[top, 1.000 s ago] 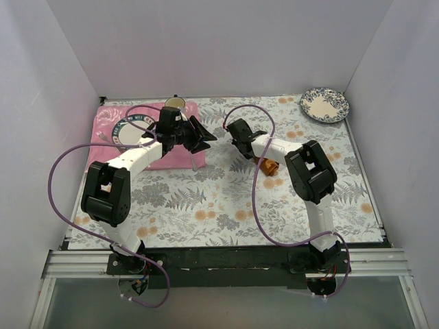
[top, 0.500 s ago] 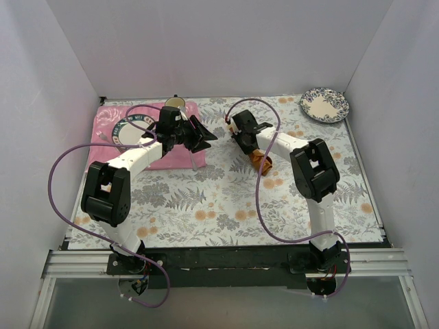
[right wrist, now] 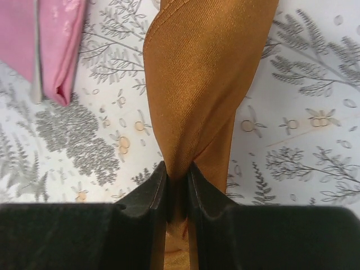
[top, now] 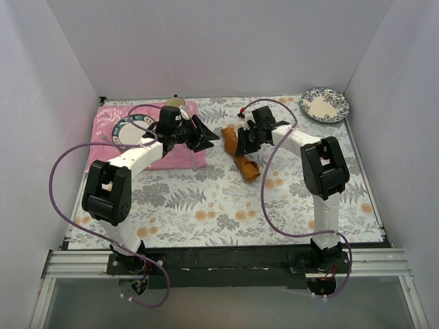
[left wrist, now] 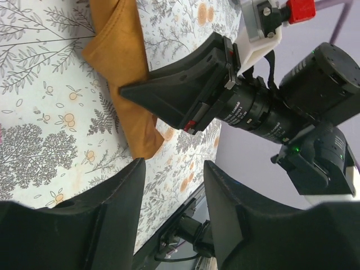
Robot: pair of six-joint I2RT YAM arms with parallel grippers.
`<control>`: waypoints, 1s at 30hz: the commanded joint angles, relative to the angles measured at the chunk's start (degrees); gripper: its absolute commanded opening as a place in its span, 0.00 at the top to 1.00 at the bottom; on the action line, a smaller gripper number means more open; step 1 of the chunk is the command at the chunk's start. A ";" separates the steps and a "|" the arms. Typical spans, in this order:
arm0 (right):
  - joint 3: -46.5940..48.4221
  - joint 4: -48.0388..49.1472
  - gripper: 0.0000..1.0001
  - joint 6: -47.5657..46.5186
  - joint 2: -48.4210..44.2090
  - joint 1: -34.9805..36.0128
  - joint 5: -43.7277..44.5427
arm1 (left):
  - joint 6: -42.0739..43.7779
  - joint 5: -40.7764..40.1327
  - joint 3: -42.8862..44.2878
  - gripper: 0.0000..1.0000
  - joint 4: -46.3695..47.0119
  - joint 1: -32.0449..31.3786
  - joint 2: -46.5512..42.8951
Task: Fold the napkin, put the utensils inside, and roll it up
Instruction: Roll the napkin with the utensil
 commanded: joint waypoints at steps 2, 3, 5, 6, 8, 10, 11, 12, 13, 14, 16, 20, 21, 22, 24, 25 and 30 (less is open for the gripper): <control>-2.51 6.08 0.92 7.64 -1.27 -1.39 -13.34 | -0.09 6.48 1.62 0.59 5.19 0.37 4.19; -3.48 7.31 0.92 8.52 -1.45 -1.74 -14.48 | -0.61 7.53 2.76 0.60 5.29 0.28 5.42; -5.33 12.47 0.92 12.82 -1.80 -2.89 -18.34 | -1.06 8.24 3.82 0.63 5.64 0.28 7.62; -7.08 14.07 0.92 13.97 -2.15 -3.24 -19.31 | -1.32 8.07 4.26 0.63 5.91 0.19 7.98; -8.58 17.32 0.92 17.13 -2.41 -3.94 -21.51 | -2.11 8.42 5.40 0.64 6.52 0.02 8.94; -11.91 22.24 0.92 20.20 -2.68 -4.55 -24.31 | -2.20 9.20 7.59 0.63 6.44 -0.33 10.26; -13.15 24.96 0.92 23.87 -2.59 -4.73 -25.29 | -2.20 9.47 8.39 0.64 6.44 -0.59 11.49; -15.59 29.34 0.92 25.56 -2.50 -4.91 -26.17 | -2.20 9.65 9.09 0.64 6.44 -0.68 12.28; -16.84 32.17 0.92 27.23 -2.41 -5.35 -27.66 | -2.20 9.91 10.14 0.64 6.44 -0.86 12.99; -17.89 34.63 0.92 30.99 -2.33 -5.61 -28.28 | -2.20 10.43 10.59 0.64 6.44 -1.03 13.51; -20.61 40.35 0.92 33.30 -2.06 -6.22 -29.42 | -2.29 10.79 11.29 0.65 8.26 -1.39 15.45; -22.56 42.73 0.90 34.54 -1.80 -7.46 -29.95 | -2.90 12.90 12.79 0.66 11.09 -2.61 19.05; -22.74 42.74 0.89 34.55 -1.54 -7.72 -30.04 | -2.99 13.34 12.97 0.67 11.53 -2.88 19.67; -23.00 43.52 0.89 34.72 -1.54 -8.42 -30.57 | -2.99 13.25 13.05 0.67 12.40 -3.14 20.72; -24.14 44.23 0.88 35.16 -1.36 -8.95 -31.01 | -3.26 13.86 13.23 0.68 13.55 -3.85 21.77; -24.32 44.58 0.87 35.16 -1.36 -9.30 -31.45 | -3.43 14.04 13.32 0.68 14.60 -4.02 22.74; -25.02 44.24 0.86 34.37 -0.92 -9.92 -31.89 | -2.82 13.69 14.02 0.69 15.05 -4.64 25.47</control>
